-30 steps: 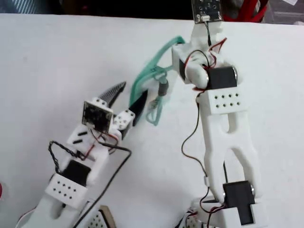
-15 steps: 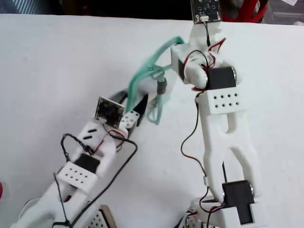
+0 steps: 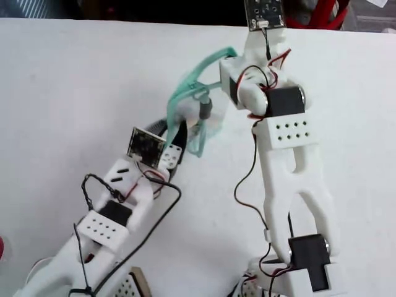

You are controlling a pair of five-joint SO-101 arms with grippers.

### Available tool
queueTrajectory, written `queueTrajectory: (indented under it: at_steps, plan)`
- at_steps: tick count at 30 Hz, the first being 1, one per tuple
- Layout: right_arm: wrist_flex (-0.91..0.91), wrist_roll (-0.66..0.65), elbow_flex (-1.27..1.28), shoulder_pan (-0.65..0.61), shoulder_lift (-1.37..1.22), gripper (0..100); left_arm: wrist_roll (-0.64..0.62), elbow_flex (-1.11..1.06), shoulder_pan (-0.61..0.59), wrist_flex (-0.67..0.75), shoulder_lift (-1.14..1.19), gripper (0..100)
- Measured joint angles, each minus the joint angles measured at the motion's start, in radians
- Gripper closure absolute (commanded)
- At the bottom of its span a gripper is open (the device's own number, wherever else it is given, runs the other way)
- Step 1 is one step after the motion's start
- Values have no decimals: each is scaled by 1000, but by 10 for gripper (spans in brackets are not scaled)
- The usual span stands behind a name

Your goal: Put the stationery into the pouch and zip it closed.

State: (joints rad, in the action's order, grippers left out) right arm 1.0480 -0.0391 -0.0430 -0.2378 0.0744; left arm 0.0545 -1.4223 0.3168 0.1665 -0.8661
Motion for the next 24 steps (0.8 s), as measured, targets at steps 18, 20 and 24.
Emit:
queueTrajectory:
  at_steps: [18, 20, 24]
  plan:
    - [176, -176, -92, -78, 364, 783, -3, 0, -23, 3, 6, 959]
    - [219, -186, -127, -100, 370, 785, -3, 0, -20, 3, 6, 959]
    - [324, -193, -129, -153, 370, 786, -3, 0, -20, 3, 6, 959]
